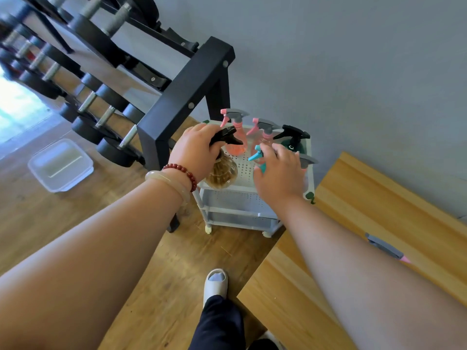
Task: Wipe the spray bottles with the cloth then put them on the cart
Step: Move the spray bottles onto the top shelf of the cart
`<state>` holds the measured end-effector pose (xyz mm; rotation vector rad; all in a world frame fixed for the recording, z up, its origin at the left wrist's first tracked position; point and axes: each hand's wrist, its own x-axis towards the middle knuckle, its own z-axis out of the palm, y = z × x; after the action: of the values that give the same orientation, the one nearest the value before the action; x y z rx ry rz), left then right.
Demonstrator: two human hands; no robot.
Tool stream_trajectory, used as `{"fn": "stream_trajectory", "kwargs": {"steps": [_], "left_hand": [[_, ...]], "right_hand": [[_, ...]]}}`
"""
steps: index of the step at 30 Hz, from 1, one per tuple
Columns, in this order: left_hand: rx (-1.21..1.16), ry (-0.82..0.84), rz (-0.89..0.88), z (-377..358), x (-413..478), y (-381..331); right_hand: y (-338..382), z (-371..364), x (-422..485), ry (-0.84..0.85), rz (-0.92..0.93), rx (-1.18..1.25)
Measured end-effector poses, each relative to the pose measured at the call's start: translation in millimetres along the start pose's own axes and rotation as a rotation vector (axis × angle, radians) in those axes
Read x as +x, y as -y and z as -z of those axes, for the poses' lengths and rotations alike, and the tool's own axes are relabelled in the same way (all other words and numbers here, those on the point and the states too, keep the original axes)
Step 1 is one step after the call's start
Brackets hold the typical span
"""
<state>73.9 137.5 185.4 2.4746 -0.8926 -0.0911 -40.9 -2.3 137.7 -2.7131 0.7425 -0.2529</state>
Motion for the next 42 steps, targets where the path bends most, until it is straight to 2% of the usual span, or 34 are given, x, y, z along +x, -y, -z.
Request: {"fn": "stream_trajectory", "kwargs": {"steps": [8, 17, 23, 27, 33, 36, 38, 42], "left_hand": [[-0.004, 0.109, -0.017, -11, 43, 24], [0.011, 0.18, 0.05, -49, 69, 27], [0.009, 0.246, 0.097, -78, 68, 34], [0.001, 0.213, 0.101, -83, 69, 30], [-0.096, 0.178, 0.245, -83, 76, 28], [-0.11, 0.177, 0.161, -82, 73, 36], [-0.029, 0.193, 0.006, -78, 70, 46], [0.492, 0.265, -0.43, -66, 78, 62]], "right_hand": [[2, -19, 33, 0.064, -0.067, -0.025], [-9, -37, 49, 0.061, -0.111, -0.028], [-15, -48, 49, 0.025, -0.073, -0.062], [-19, -52, 47, 0.018, -0.045, -0.069], [-21, -50, 47, 0.027, -0.041, -0.06], [-23, -49, 47, 0.031, -0.036, -0.06], [-24, -50, 47, 0.018, -0.028, -0.052], [-23, -53, 46, 0.01, -0.03, -0.073]]}}
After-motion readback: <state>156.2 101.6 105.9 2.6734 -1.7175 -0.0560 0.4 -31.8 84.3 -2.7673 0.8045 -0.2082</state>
